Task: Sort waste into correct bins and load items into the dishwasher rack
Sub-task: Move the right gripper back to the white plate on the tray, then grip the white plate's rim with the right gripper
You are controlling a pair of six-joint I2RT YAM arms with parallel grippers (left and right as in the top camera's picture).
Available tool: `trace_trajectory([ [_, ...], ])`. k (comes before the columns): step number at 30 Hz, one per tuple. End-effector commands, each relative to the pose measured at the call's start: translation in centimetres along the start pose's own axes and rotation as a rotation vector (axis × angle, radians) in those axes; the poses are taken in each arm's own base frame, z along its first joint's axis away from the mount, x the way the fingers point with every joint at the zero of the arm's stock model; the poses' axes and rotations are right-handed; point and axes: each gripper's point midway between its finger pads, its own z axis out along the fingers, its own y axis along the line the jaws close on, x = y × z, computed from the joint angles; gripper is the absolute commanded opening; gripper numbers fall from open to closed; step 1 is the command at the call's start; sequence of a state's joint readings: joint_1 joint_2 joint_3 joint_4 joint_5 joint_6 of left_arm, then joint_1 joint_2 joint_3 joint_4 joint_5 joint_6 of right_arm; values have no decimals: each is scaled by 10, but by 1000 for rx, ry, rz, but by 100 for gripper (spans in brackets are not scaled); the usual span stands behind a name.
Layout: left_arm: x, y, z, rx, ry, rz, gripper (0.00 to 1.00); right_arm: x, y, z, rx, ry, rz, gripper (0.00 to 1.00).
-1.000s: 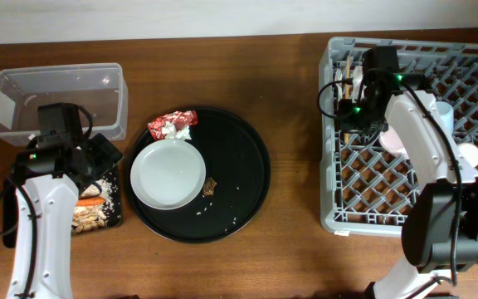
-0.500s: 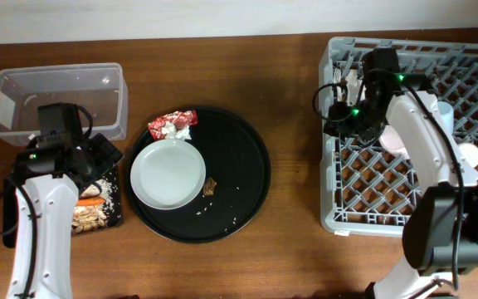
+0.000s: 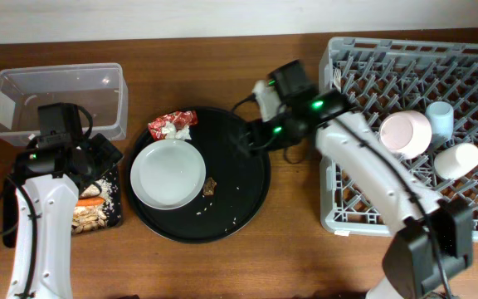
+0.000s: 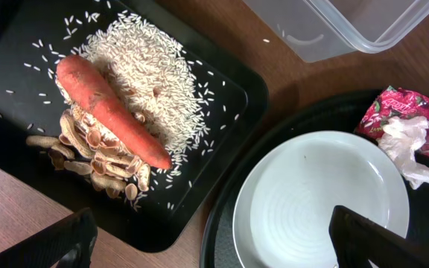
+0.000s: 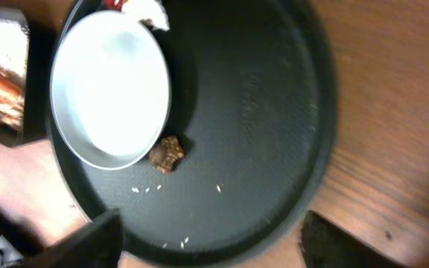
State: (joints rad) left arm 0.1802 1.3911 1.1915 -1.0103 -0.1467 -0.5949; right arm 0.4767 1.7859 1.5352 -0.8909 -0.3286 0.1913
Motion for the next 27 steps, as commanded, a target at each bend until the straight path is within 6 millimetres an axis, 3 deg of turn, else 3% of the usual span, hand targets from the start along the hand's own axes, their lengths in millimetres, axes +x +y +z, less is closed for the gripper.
trace_trajectory([
  [1, -7, -2, -9, 17, -29, -4, 99, 0, 23, 32, 59, -1, -20, 85],
  [5, -7, -2, -9, 18, -29, -4, 99, 13, 54, 71, 35, 40, -66, 86],
  [11, -7, -2, -9, 18, -29, -4, 99, 36, 60, 113, 87, 108, -168, 86],
  [21, -7, -2, -9, 18, -29, -4, 99, 57, 53, 144, 125, 192, -420, 82],
  [27, -7, -2, -9, 17, -29, -4, 99, 61, 44, 154, 154, 212, -432, 79],
])
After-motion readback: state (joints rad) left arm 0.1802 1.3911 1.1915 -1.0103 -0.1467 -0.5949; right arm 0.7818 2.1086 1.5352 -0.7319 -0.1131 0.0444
